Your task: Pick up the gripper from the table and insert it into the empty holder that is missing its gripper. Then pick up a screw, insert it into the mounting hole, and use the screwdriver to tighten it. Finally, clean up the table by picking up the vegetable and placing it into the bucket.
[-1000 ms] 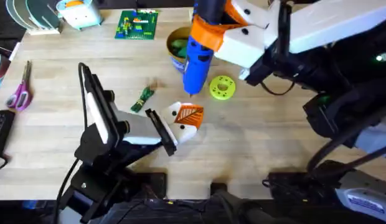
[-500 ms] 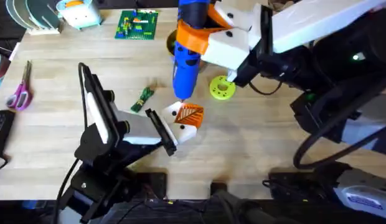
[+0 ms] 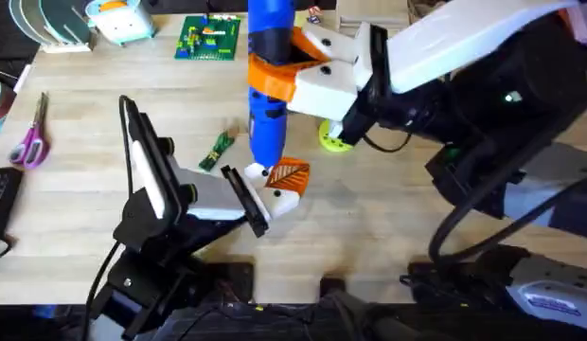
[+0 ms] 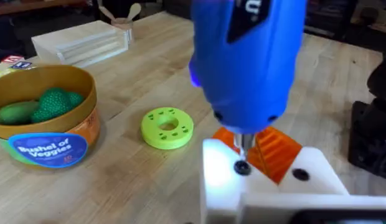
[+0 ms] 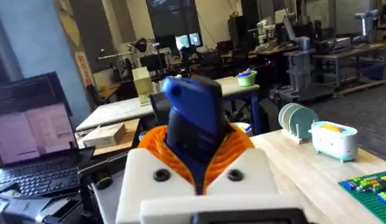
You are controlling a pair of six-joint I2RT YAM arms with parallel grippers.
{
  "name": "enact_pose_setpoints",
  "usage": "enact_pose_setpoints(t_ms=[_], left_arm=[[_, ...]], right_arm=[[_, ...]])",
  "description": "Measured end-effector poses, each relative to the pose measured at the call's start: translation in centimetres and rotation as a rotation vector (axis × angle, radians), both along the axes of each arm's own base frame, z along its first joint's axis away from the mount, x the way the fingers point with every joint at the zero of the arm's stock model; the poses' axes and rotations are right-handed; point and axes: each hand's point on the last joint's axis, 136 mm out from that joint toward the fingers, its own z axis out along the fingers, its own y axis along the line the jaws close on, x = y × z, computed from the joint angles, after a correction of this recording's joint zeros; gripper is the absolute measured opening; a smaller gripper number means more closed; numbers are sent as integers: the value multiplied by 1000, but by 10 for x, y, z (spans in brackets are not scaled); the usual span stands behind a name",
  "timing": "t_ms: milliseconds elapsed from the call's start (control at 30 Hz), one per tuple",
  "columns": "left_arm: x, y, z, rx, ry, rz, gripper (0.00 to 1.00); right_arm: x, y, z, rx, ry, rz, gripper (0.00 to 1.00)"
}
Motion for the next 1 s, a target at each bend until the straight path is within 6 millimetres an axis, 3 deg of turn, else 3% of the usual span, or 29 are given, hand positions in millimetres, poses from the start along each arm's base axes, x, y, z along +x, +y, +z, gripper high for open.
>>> enact_pose_setpoints(t_ms=[767, 1000], left_arm=[[0, 0, 0, 0, 0, 0, 11], [0, 0, 0, 0, 2, 1, 11]], right_arm=[[-4, 3, 6, 5, -19, 10, 23], [4, 9, -6, -17, 7, 5, 23]])
